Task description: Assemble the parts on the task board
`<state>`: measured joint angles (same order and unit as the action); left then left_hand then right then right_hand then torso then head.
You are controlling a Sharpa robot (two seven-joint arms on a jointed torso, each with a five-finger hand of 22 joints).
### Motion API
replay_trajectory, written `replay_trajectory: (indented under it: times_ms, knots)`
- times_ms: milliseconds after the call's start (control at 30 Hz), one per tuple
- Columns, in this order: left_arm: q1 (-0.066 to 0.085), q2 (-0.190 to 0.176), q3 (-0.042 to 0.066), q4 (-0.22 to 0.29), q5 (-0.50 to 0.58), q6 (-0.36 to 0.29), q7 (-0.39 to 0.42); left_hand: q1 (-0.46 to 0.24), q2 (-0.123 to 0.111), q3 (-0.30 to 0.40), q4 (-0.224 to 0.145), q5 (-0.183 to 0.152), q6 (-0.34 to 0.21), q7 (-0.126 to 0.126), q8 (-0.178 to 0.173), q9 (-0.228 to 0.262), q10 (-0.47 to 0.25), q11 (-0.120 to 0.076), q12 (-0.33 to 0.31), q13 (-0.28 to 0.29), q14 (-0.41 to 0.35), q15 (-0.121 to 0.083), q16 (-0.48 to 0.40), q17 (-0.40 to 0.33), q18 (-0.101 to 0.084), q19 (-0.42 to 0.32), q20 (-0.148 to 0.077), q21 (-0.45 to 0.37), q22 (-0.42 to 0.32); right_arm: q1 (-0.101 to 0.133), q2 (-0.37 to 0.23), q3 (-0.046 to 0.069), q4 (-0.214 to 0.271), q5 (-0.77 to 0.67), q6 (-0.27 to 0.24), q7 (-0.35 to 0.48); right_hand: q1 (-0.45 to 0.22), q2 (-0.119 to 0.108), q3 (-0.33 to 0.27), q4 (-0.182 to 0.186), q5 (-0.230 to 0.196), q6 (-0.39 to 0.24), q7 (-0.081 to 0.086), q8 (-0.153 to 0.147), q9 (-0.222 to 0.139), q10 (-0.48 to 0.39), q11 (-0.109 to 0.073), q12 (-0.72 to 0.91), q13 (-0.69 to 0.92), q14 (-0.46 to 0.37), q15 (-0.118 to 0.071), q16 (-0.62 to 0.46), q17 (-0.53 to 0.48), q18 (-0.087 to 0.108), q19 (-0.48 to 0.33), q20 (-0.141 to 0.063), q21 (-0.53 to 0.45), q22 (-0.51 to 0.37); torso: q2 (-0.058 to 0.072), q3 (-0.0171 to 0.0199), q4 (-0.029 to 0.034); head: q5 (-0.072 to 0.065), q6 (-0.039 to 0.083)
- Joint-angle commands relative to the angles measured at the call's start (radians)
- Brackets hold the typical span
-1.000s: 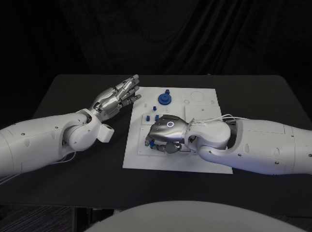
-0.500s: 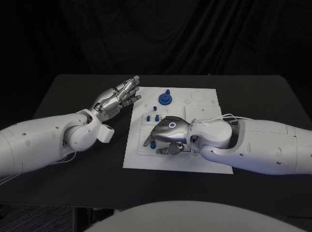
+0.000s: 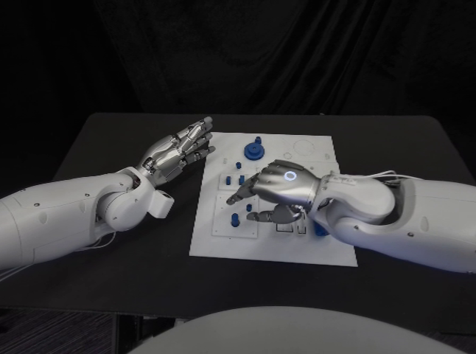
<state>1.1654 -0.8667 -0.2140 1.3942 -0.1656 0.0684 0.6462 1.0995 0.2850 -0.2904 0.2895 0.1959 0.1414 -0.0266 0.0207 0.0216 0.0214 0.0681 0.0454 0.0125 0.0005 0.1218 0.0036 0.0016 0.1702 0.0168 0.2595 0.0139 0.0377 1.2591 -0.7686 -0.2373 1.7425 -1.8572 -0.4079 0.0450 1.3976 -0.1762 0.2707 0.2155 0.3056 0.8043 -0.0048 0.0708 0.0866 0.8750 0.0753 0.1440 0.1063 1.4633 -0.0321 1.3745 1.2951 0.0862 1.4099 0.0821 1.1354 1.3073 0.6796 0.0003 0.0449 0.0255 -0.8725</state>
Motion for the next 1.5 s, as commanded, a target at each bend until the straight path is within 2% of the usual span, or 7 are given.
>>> replay_trajectory:
  times_ms: [33, 267, 333, 367, 567, 967, 1500]
  knots:
    - [-0.002, -0.002, 0.001, 0.004, -0.001, 0.009, 0.009, -0.001, 0.004, 0.008, 0.001, -0.001, 0.001, 0.009, 0.005, 0.002, -0.004, 0.001, 0.002, 0.000, 0.000, 0.006, -0.004, -0.002, 0.010, 0.001, -0.004, 0.000, -0.001, 0.039, -0.044, 0.002, 0.031, 0.194, -0.144, 0.034, 0.013, 0.007, 0.002, 0.006, 0.003, -0.009, -0.002, -0.002, -0.004, 0.002, 0.002, 0.014, 0.004, 0.022, 0.007, 0.005, 0.001, -0.005, 0.005, 0.000, 0.002, 0.156, -0.001, 0.0000, -0.0015, 0.001, 0.000]
    - [-0.002, -0.004, 0.001, 0.008, -0.001, 0.006, 0.007, -0.002, 0.003, 0.011, 0.001, -0.002, 0.000, 0.008, 0.004, 0.001, -0.002, 0.011, 0.008, 0.002, 0.000, 0.010, -0.004, -0.002, 0.010, 0.002, -0.003, 0.001, 0.000, 0.100, -0.161, -0.003, 0.049, 0.521, -0.039, 0.047, 0.010, 0.015, -0.001, 0.024, 0.001, 0.053, 0.052, 0.030, 0.005, 0.137, -0.011, 0.265, 0.125, 0.009, 0.011, -0.005, -0.015, 0.001, -0.011, 0.006, -0.022, 0.150, -0.001, 0.0000, -0.0012, -0.005, 0.000]
    - [-0.002, -0.005, 0.001, 0.009, -0.001, 0.005, 0.007, -0.002, 0.004, 0.012, 0.001, -0.001, -0.002, 0.005, 0.004, 0.001, -0.002, 0.013, 0.008, 0.002, 0.000, 0.011, -0.004, -0.002, 0.010, 0.002, -0.002, 0.001, 0.000, 0.107, -0.189, -0.005, 0.043, 0.586, 0.007, 0.022, -0.002, 0.023, -0.015, 0.011, 0.003, 0.107, 0.066, 0.049, 0.020, 0.190, -0.076, 0.627, 0.383, 0.014, -0.035, 0.001, -0.008, -0.003, -0.009, -0.027, -0.020, 0.150, -0.001, -0.0013, -0.0001, -0.005, 0.000]
    - [-0.002, -0.005, 0.001, 0.010, -0.001, 0.004, 0.008, 0.000, 0.004, 0.013, 0.000, 0.000, -0.003, 0.003, 0.003, 0.001, -0.002, 0.013, 0.008, 0.002, 0.000, 0.012, -0.004, -0.002, 0.010, 0.002, -0.002, 0.001, 0.001, 0.109, -0.203, -0.007, 0.038, 0.607, 0.038, -0.001, -0.031, 0.030, -0.007, 0.032, 0.001, 0.113, 0.067, 0.045, 0.031, 0.315, -0.093, 1.087, 0.925, 0.017, -0.043, 0.001, -0.006, 0.000, -0.007, -0.041, -0.020, 0.149, -0.001, -0.0019, -0.0001, -0.004, 0.000]
    - [-0.003, -0.007, 0.001, 0.010, -0.001, 0.003, 0.008, 0.003, 0.004, 0.017, -0.001, 0.004, -0.003, 0.000, 0.003, 0.001, -0.001, 0.017, 0.013, 0.003, 0.000, 0.013, -0.004, -0.002, 0.010, 0.003, -0.001, 0.001, 0.001, 0.115, -0.262, -0.010, 0.026, 0.557, 0.218, -0.171, -0.209, 0.072, -0.122, 0.072, -0.001, 0.200, 0.071, 0.123, 0.108, 0.696, -0.095, 1.427, 1.464, 0.084, -0.043, 0.143, 0.192, -0.026, 0.049, -0.044, 0.127, 0.184, -0.001, -0.0089, -0.0030, 0.002, 0.000]
    - [-0.004, -0.004, 0.001, 0.006, -0.001, 0.010, 0.009, 0.010, 0.005, 0.025, -0.003, 0.007, -0.004, -0.001, 0.003, 0.001, -0.003, 0.021, 0.013, 0.003, 0.000, 0.016, -0.004, -0.002, 0.010, 0.003, 0.000, 0.002, 0.001, 0.116, -0.295, -0.011, 0.072, 0.386, 0.385, -0.451, -0.441, 0.111, -0.194, 0.076, -0.103, 0.286, 0.019, 0.366, 0.422, 0.696, -0.122, 1.427, 1.464, 0.107, -0.085, 0.196, 0.276, -0.072, 0.137, -0.085, 0.376, 0.245, 0.000, -0.0057, 0.0005, -0.012, 0.000]
    - [-0.008, -0.004, 0.001, 0.001, -0.001, 0.016, 0.009, 0.018, 0.005, 0.032, -0.005, 0.011, -0.005, -0.001, 0.003, 0.001, -0.003, 0.025, 0.015, 0.003, 0.000, 0.020, -0.004, -0.002, 0.010, 0.004, 0.002, 0.002, 0.001, 0.109, -0.348, -0.011, 0.177, 0.260, 0.448, -0.657, -0.497, 0.075, -0.176, 0.080, -0.112, 0.271, 0.007, 0.436, 0.613, 0.696, -0.132, 1.427, 1.464, 0.107, -0.092, 0.196, 0.276, -0.079, 0.148, -0.092, 0.409, 0.254, 0.000, -0.0060, 0.0008, -0.019, 0.000]
